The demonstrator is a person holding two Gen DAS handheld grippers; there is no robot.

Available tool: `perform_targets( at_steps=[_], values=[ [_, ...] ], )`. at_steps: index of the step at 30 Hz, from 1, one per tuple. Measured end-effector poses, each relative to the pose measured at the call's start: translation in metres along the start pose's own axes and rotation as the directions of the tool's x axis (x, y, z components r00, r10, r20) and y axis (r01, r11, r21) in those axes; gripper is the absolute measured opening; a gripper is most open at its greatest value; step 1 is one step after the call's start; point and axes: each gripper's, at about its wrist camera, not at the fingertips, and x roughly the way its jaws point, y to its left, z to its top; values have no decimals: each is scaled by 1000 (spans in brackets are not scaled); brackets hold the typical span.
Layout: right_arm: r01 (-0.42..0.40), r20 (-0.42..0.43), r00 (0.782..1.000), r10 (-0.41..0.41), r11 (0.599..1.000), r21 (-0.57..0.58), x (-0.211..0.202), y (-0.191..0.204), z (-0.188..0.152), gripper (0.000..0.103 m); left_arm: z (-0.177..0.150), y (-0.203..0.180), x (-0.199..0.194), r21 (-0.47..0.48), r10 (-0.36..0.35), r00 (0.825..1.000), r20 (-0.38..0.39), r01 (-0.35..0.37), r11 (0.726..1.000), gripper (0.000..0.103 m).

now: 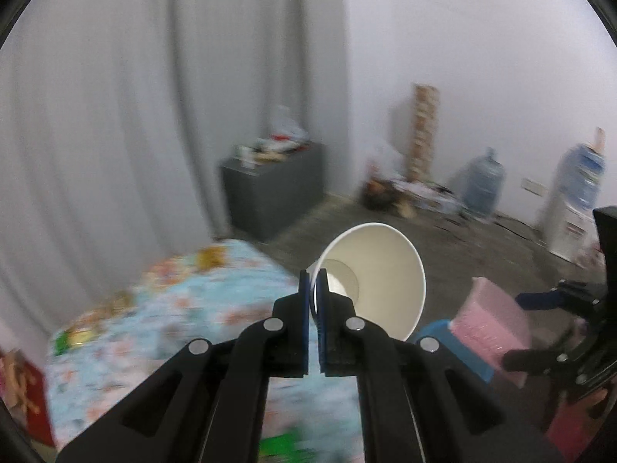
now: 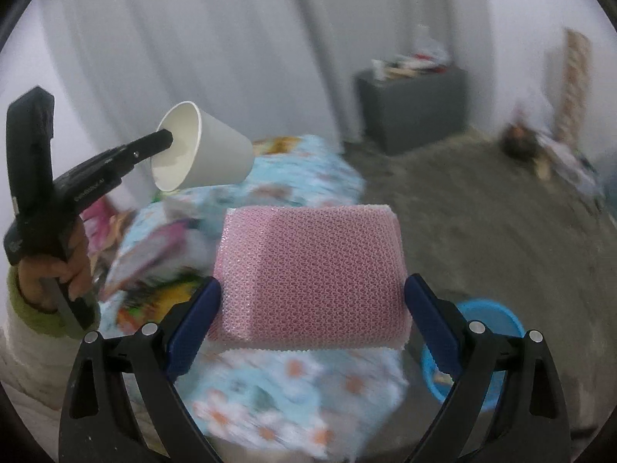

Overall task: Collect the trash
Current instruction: 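Carry cup and sponge to the wastebasket and open both grippers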

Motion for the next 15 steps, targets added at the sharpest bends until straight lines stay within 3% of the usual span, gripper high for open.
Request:
perform_targets(
  at_steps=[2,6,10,15],
  values=[
    [41,-10,999,-41,998,51,-6,-26,-11,90,5,-32,22,20,-60,998,-37,61,998,3],
    [129,-53,991,-121,974,184,-13,-88,-41,91,13,-106,78,72,-169,975,-143,180,981,3],
    [173,-110,983,-146,936,305,-1,-135,-68,91,2,-170,138,100,-235,933,-273,270,958,3],
    [236,-198,965,-173,900,367,34,-172,-94,91,-18,-221,205,93,-268,877,-399,330,939,4]
  ],
)
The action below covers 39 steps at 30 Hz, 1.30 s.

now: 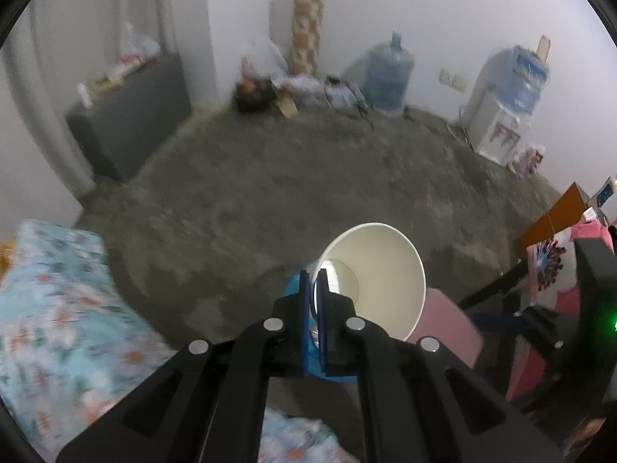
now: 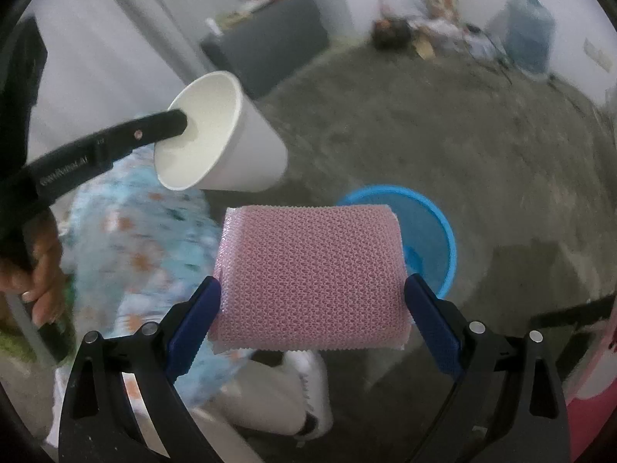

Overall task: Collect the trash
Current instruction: 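Carry cup and sponge to the wastebasket and open both grippers, then move both tools back toward the bed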

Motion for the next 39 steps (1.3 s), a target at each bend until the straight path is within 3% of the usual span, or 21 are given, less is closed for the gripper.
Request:
perform_targets(
  at_steps=[3,4,5,6,7,9,12,21,26,29,33,39],
  values=[
    [31,-24,999,-30,999,34,32,-18,4,92,11,-9,47,-25,-55,996,-76,53,998,4],
    [53,-31,998,-52,998,42,45,-26,5,93,10,-12,61,-40,-73,993,-93,70,997,10],
    [74,-38,997,-73,996,51,58,-29,7,93,9,-13,71,-48,-85,990,-110,80,996,25],
    [100,-43,994,-98,993,59,68,-34,6,93,8,-16,83,-52,-71,989,-132,64,997,33],
    [132,-47,991,-129,989,64,80,-40,5,93,6,-16,86,-55,-55,989,-136,48,997,39],
    [166,-61,985,-162,983,75,97,-50,2,93,4,-17,91,-65,-53,989,-136,44,997,40],
    [178,-88,982,-167,975,132,109,-67,-6,93,2,-17,83,-86,-84,989,-118,74,994,47],
    [193,-13,981,-193,971,139,82,-53,-14,93,1,-9,13,-23,-62,998,27,62,998,59],
    [205,122,970,-212,977,62,44,-15,-8,95,-5,10,-42,-48,-87,993,75,91,995,64],
    [225,199,954,-223,974,10,18,14,-2,95,-11,28,-89,-57,-53,990,131,61,997,68],
    [242,287,932,-220,969,-42,-11,50,2,95,-22,54,-152,-87,6,978,209,12,996,73],
    [300,398,891,-219,941,-155,-40,109,2,95,-56,96,-245,-137,113,941,320,-72,988,80]
  ],
)
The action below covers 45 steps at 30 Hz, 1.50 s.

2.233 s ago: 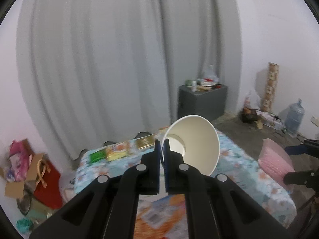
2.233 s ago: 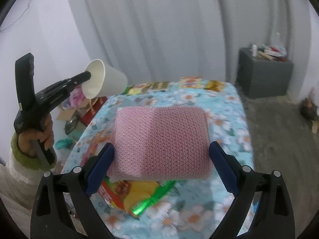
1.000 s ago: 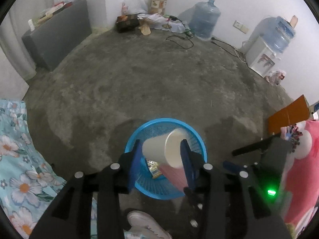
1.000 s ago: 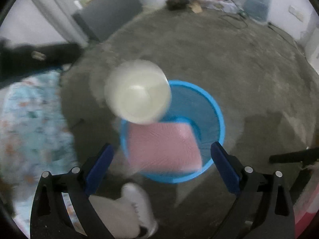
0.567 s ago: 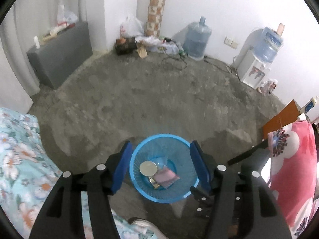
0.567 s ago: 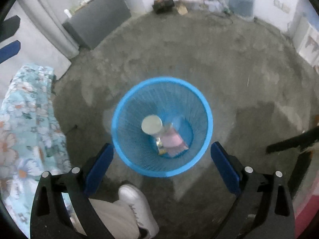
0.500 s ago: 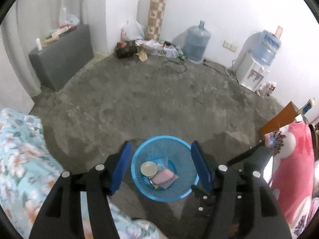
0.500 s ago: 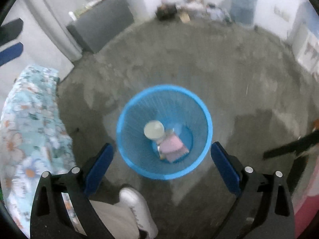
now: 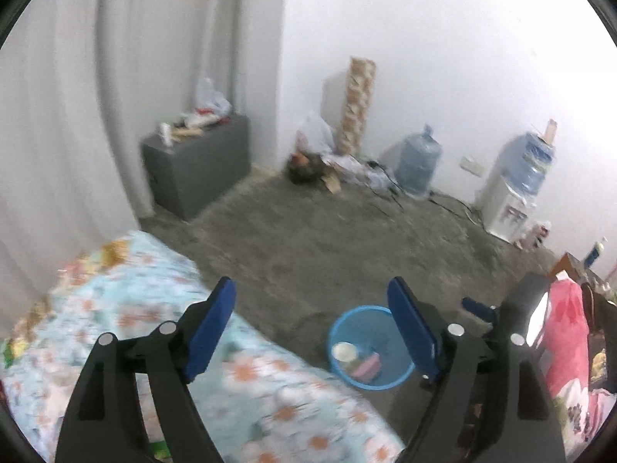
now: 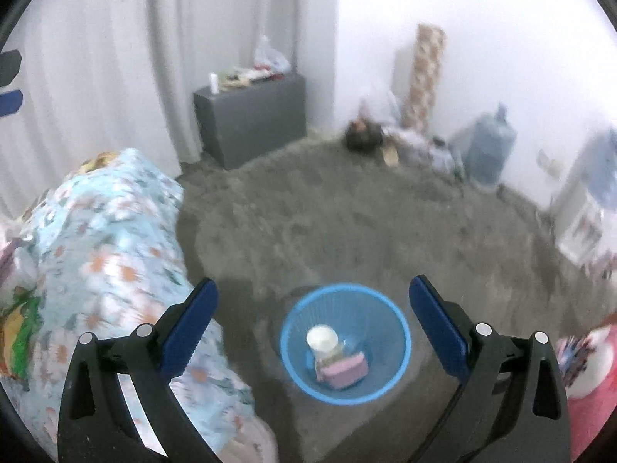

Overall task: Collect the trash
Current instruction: 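Move both tools back toward the bed, then grasp the white tissue with the left gripper and lift it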

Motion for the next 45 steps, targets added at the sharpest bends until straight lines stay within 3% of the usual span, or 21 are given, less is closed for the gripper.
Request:
perform_targets(
  at_steps=[6,9,12,14,18,21,24,32,36,38,43,45],
  values=[
    [-79,70,993,90,986,-144,-31,54,23,95,-14,53,-63,-57,96,993,76,-91,994,82],
    [-155,96,979,179,964,-215,-43,78,32,95,-25,82,-93,-106,164,981,106,-153,983,82],
    [-273,75,951,299,930,-246,-47,96,43,95,-39,114,-123,-169,251,958,135,-228,959,83],
    [-357,62,922,383,901,-246,-50,109,52,95,-52,141,-143,-228,317,939,135,-282,932,83],
    [-450,31,882,470,860,-241,-52,142,64,95,-80,188,-174,-351,403,909,103,-346,870,84],
    [-512,-20,852,523,826,-234,-51,172,71,95,-100,218,-186,-404,433,898,73,-370,836,84],
    [-577,-76,814,576,788,-215,-46,198,76,95,-120,242,-188,-450,436,899,36,-375,811,84],
    [-691,-192,722,665,708,-148,-38,238,84,95,-161,281,-172,-536,363,932,-10,-312,785,84],
    [-706,-228,705,671,696,-134,-34,255,87,95,-166,287,-156,-538,283,959,10,-234,810,84],
    [-715,-242,693,680,691,-106,-30,259,87,95,-162,285,-143,-502,218,976,9,-184,845,84],
    [-723,-291,664,689,691,-11,-13,264,79,86,-143,268,-101,-349,160,986,-45,-165,923,84],
    [-719,-316,652,690,694,33,-5,265,76,81,-137,261,-83,-288,159,985,-71,-173,942,80]
  ],
)
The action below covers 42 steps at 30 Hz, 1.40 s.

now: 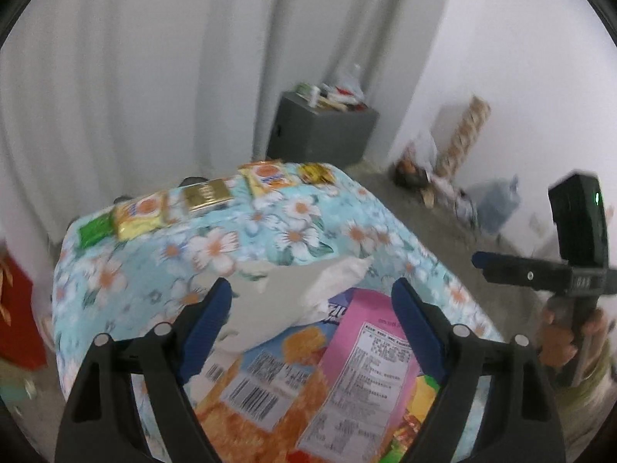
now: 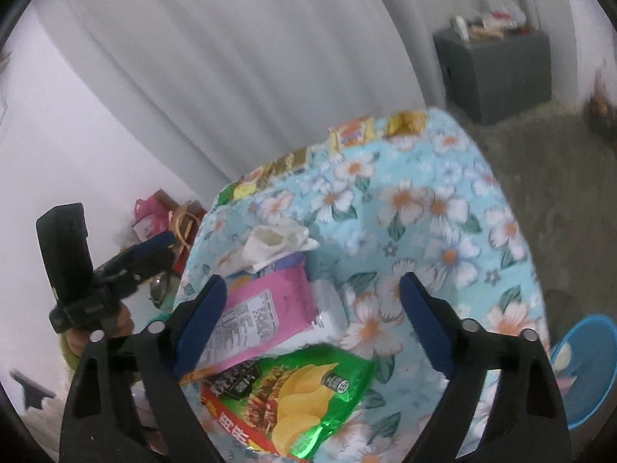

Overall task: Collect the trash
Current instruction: 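Grasp the white tissue with the left gripper and lift it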

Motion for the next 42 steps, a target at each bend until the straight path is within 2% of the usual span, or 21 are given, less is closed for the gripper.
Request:
perform_targets(
  at_steps=[5,9,12,14,15,17,20,24,30,36,40,42],
  values=[
    [-10,-19,1000,11,998,63,8,-14,0,77,4,-27,39,155,39,996,-77,-27,988,69],
    [-14,-22,1000,16,996,83,10,-21,-1,77,2,-33,74,237,108,983,-146,-72,969,57],
    [-19,-26,999,21,996,90,12,-24,-4,76,5,-24,90,216,115,978,-176,-75,974,42],
    [-21,-30,999,24,995,94,13,-25,-6,76,10,-13,92,148,74,980,-185,-47,988,24],
    [-22,-32,999,25,995,95,13,-26,-6,76,13,-5,91,101,47,983,-179,-29,994,20],
    [-23,-34,999,27,995,99,14,-28,-7,75,16,2,89,60,36,986,-164,-26,998,9],
    [-27,-34,999,30,994,106,15,-31,-8,75,19,14,81,15,30,990,-138,-28,999,5],
    [-32,-34,999,37,993,115,16,-34,-9,75,22,29,68,-45,15,995,-98,-19,999,5],
    [-53,-45,997,58,991,120,20,-31,-9,73,27,38,44,-58,75,997,-11,-75,995,4],
    [-112,-75,990,123,986,126,34,-23,3,72,28,44,15,-65,147,986,73,-143,988,4],
    [-181,-136,969,204,970,165,58,-16,14,68,27,45,-6,-60,188,974,125,-182,982,4],
    [-170,-151,968,199,968,182,71,-14,19,67,25,45,-13,-63,201,970,139,-193,979,4]
  ],
)
